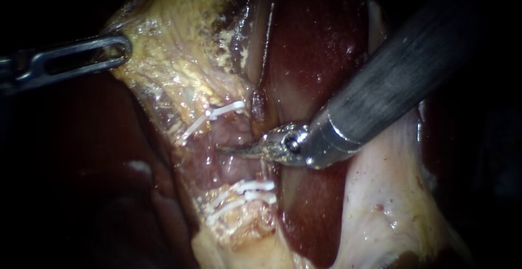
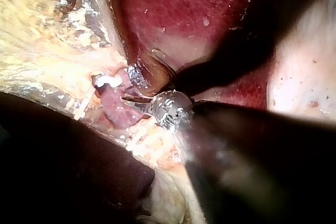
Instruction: Go back from the cut right tube
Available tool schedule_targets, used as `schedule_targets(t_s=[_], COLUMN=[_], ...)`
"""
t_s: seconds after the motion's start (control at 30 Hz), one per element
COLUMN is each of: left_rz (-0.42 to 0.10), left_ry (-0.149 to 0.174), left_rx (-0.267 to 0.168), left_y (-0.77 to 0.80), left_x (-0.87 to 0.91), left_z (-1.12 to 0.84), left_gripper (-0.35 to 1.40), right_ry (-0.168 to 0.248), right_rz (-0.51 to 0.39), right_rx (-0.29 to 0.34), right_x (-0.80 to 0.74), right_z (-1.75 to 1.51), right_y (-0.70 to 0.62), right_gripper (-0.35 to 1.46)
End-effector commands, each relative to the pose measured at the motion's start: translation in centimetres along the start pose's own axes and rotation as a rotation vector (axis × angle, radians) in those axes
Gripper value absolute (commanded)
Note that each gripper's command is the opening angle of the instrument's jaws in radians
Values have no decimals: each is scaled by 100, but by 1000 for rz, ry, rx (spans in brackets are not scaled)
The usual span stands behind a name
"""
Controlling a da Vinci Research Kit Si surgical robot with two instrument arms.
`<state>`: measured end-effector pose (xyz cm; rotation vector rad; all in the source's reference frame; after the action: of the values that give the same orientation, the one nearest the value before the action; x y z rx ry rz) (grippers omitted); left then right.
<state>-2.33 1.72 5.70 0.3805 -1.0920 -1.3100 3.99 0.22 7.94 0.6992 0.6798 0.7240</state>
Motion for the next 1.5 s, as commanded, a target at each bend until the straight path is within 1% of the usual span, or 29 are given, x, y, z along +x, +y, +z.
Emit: schedule_targets(t_s=[0.03,0.23,0.27,0.33,0.37,0.47,0.53,0.77,0.9,0.93,1.0,1.1,1.17,1.2,1.3,1.4,1.5], left_rz=[0,0,0,0,0,0,0,0,-1,-1,-1,0,0,-1,-1,-1,-1], left_ry=[0,0,0,0,0,0,0,-3,-3,-3,-3,-3,-3,-3,-3,-3,-3], left_rx=[0,-1,-1,-1,-1,-1,-1,0,0,0,0,0,0,0,-1,-1,-1], left_y=[0,-1,-1,-1,-1,-2,-2,-2,-2,-2,-2,-2,-2,-3,-3,-3,-3], left_x=[0,0,0,0,0,0,0,1,1,1,0,0,1,1,1,1,1], left_z=[0,-1,-1,-1,-1,-1,-1,-1,-2,-2,-2,-2,-3,-3,-3,-3,-3], left_gripper=[-35,-35,-35,-35,-35,-35,-35,-35,-35,-35,-35,-35,-35,-35,-35,-35,-35], right_ry=[1,0,3,2,2,2,2,1,0,3,9,40,55,66,81,87,105], right_rz=[0,5,5,6,6,6,0,-36,-67,-85,-146,-243,-332,-356,-411,-442,-479], right_rx=[-1,1,2,3,3,3,3,4,6,8,14,32,41,46,58,67,82], right_x=[0,-1,-1,0,0,0,0,-1,-3,-3,-6,-10,-13,-14,-18,-23,-28], right_z=[0,-3,-3,-4,-4,-5,-5,-6,-8,-9,-11,-19,-27,-31,-45,-60,-79], right_y=[0,-1,-1,-2,-3,-3,-2,-2,-2,-2,-3,-5,-6,-6,-8,-10,-11], right_gripper=[-35,-35,-30,20,34,54,61,62,71,74,91,101,109,111,113,106,106])
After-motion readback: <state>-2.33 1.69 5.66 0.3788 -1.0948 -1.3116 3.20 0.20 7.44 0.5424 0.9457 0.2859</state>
